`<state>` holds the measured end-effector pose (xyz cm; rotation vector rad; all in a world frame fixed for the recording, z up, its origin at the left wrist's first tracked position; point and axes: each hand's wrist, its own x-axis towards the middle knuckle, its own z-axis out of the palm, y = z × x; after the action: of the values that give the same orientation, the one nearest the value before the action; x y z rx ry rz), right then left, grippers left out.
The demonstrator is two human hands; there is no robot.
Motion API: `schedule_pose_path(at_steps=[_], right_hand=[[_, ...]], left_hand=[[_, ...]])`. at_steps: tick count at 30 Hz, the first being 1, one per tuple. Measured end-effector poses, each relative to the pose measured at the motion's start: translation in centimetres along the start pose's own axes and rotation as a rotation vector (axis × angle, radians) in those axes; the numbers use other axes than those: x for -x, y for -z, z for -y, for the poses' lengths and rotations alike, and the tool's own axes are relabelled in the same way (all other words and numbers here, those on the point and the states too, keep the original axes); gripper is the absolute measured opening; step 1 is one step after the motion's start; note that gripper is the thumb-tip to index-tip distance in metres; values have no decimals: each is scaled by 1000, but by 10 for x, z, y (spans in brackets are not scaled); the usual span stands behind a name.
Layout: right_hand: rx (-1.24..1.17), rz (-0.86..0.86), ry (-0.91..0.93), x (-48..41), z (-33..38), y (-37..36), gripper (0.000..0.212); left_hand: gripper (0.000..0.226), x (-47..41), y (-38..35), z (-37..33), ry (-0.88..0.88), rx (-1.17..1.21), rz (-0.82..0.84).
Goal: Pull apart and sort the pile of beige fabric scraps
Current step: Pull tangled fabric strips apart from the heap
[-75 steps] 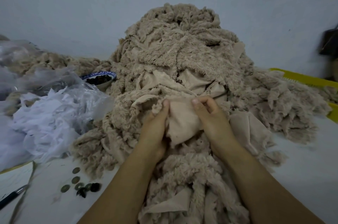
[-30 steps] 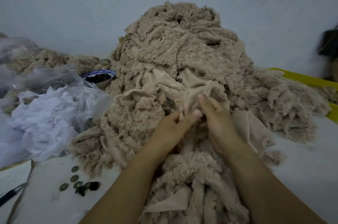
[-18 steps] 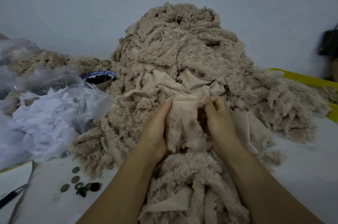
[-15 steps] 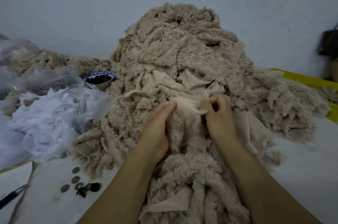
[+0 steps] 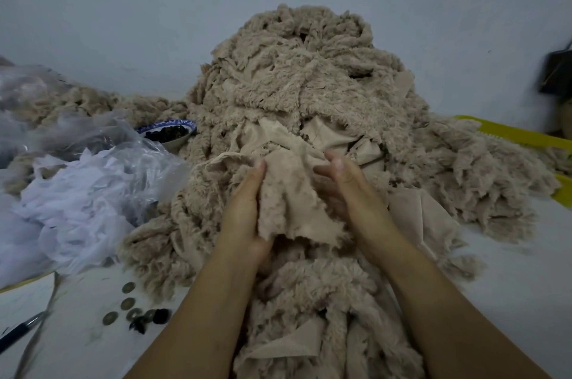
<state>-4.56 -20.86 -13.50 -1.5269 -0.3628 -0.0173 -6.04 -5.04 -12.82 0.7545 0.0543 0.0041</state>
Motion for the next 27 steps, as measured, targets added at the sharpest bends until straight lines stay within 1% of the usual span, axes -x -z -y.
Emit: schedule_pose_path(at_steps=[2, 4, 5, 8, 11, 12, 13, 14, 15, 17, 20, 23, 25, 27], right_hand=[[50, 42, -23, 2, 0, -2, 74], [121, 61, -33, 4, 1, -3, 82], [144, 77, -31, 5, 1, -3, 79], [290, 141, 4, 8, 3, -9, 56], [503, 186, 19, 7, -1, -16, 56], [589, 182, 43, 6, -4, -19, 49], [659, 169, 95, 5, -6, -21, 37], [679, 136, 141, 3, -8, -21, 25], [650, 82, 164, 2, -9, -20, 22], [489, -23, 108, 1, -10, -14, 31], [93, -75, -115, 1, -6, -12, 29], [-217, -132, -269, -1, 0, -13, 28], [-293, -156, -310, -1, 0, -12, 35], [-234, -96, -250, -1, -5, -11, 44]], left_hand=[[44, -3, 6, -5, 28, 120, -5], [44, -6, 10, -8, 29, 177, -20], [44, -6, 11, -8, 25, 191, -30], [44, -7, 10, -8, 3, 204, -54], [50, -6, 7, -7, 1, 179, -69], [52, -5, 6, -6, 2, 171, -73], [52, -5, 5, -5, -2, 167, -75], [51, -5, 4, -5, -15, 164, -77], [49, -5, 3, -4, -36, 161, -79], [44, -7, 5, -3, -80, 148, -102], [37, -6, 5, -3, -114, 110, -165], [29, -6, 3, 0, -134, 60, -213], [24, -5, 3, 1, -134, 7, -211], [26, -3, 2, 2, -127, -32, -182]])
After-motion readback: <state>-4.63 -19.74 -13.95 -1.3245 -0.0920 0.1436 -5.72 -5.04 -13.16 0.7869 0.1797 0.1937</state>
